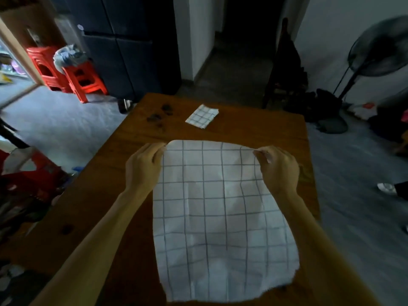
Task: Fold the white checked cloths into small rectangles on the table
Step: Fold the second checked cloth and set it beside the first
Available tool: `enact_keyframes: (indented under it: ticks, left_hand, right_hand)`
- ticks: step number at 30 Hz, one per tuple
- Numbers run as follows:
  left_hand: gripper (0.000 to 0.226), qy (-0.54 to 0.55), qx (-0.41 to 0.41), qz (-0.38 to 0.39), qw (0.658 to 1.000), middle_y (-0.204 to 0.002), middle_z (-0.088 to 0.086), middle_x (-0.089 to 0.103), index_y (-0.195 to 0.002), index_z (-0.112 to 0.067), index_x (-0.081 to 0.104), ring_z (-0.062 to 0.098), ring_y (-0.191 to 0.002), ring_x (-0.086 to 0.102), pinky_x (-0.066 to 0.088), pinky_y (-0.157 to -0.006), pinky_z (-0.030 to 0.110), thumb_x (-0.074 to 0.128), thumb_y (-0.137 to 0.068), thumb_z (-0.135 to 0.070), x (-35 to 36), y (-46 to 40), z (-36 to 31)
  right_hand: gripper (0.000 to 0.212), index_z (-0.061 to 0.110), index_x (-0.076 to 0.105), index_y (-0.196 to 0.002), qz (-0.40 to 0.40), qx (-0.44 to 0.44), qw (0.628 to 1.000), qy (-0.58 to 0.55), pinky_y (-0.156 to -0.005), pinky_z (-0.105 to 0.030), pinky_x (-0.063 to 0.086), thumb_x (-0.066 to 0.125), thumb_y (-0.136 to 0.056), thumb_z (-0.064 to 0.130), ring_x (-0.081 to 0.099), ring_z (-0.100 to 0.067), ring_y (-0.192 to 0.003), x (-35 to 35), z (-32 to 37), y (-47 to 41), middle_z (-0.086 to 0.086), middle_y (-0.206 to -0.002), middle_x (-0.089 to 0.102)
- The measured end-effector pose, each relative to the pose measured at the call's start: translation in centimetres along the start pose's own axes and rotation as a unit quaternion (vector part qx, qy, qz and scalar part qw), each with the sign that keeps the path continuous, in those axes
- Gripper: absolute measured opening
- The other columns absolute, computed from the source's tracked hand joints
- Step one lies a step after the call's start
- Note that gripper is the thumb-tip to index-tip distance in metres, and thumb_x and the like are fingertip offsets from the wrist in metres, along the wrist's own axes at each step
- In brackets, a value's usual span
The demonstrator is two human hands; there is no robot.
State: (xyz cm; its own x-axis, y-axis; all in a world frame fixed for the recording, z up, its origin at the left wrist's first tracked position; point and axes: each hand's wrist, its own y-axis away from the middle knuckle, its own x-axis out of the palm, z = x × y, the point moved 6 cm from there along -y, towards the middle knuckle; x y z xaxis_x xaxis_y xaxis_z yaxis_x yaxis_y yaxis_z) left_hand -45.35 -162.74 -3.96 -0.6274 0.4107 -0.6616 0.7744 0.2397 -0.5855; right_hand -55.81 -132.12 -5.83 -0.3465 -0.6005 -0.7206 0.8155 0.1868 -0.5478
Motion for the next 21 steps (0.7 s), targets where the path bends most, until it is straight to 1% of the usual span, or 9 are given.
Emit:
enact_keyframes:
  ticks: [4,7,9,12,15,17,19,21]
  left_hand:
    - [0.019,-0.018,-0.005,0.087,0.996,-0.099,0.017,0.069,-0.107,0.001,0.066,0.029,-0.087,0.065,0.053,-0.070,0.034,0.057,-0.090,-0.002,7.0,-2.3,3.9]
    - [0.019,-0.022,-0.003,0.124,0.992,-0.100,0.018,0.068,-0.107,0.003,0.065,0.028,-0.087,0.065,0.051,-0.073,0.031,0.057,-0.090,0.001,10.2,-3.7,5.9]
    - [0.019,-0.027,0.000,0.146,0.989,-0.099,0.019,0.068,-0.105,0.004,0.066,0.028,-0.086,0.065,0.052,-0.071,0.033,0.057,-0.088,0.004,11.8,-4.0,6.4]
    - [0.020,-0.030,0.018,0.178,0.983,-0.094,0.020,0.069,-0.099,0.005,0.067,0.031,-0.081,0.067,0.054,-0.068,0.035,0.060,-0.082,0.012,13.7,-3.9,7.0]
    - [0.023,-0.031,0.031,0.207,0.977,-0.093,0.020,0.070,-0.098,0.006,0.068,0.031,-0.079,0.068,0.054,-0.068,0.034,0.062,-0.079,0.015,15.0,-2.8,7.4]
    - [0.024,-0.027,0.034,0.223,0.974,-0.095,0.020,0.070,-0.099,0.006,0.067,0.030,-0.080,0.068,0.056,-0.070,0.034,0.062,-0.078,0.016,15.2,-1.8,7.6]
    - [0.025,-0.024,0.031,0.241,0.970,-0.098,0.018,0.070,-0.102,0.004,0.067,0.028,-0.084,0.068,0.055,-0.073,0.031,0.062,-0.080,0.014,14.9,-0.5,7.6]
    - [0.026,-0.025,0.044,0.258,0.965,-0.100,0.016,0.069,-0.103,0.001,0.067,0.026,-0.085,0.067,0.055,-0.072,0.031,0.062,-0.080,0.012,14.2,1.0,7.3]
  right_hand:
    - [0.022,0.018,0.070,-0.093,0.070,0.063,0.996,0.008,-0.064,-0.023,0.041,0.057,-0.094,0.035,0.053,-0.007,-0.072,6.5,-5.6,-0.9,0.004,-0.083,0.069]
    - [0.022,0.017,0.070,-0.099,0.116,0.071,0.990,0.023,-0.064,-0.021,0.041,0.055,-0.095,0.032,0.057,-0.008,-0.076,10.0,-7.8,-1.0,0.004,-0.089,0.069]
    - [0.019,0.016,0.070,-0.100,0.134,0.076,0.988,0.022,-0.064,-0.019,0.038,0.056,-0.096,0.028,0.059,-0.009,-0.078,11.3,-8.9,-0.5,0.003,-0.091,0.069]
    - [0.015,0.015,0.071,-0.100,0.132,0.090,0.987,0.006,-0.065,-0.016,0.039,0.058,-0.095,0.022,0.061,-0.011,-0.080,12.0,-10.0,0.1,0.002,-0.094,0.070]
    - [0.013,0.011,0.071,-0.100,0.139,0.086,0.986,-0.009,-0.066,-0.018,0.043,0.061,-0.093,0.014,0.063,-0.014,-0.080,11.9,-9.9,1.8,-0.002,-0.095,0.070]
    - [0.012,0.009,0.071,-0.099,0.142,0.093,0.985,-0.014,-0.065,-0.021,0.047,0.062,-0.091,0.009,0.063,-0.016,-0.080,11.3,-9.6,3.1,-0.004,-0.094,0.070]
    - [0.012,0.008,0.071,-0.098,0.147,0.099,0.984,-0.015,-0.066,-0.024,0.051,0.063,-0.089,0.005,0.064,-0.017,-0.080,10.6,-9.3,4.9,-0.005,-0.094,0.070]
    - [0.015,0.008,0.070,-0.100,0.160,0.097,0.982,-0.016,-0.068,-0.024,0.052,0.063,-0.088,0.002,0.064,-0.017,-0.081,9.8,-8.8,6.9,-0.005,-0.096,0.069]
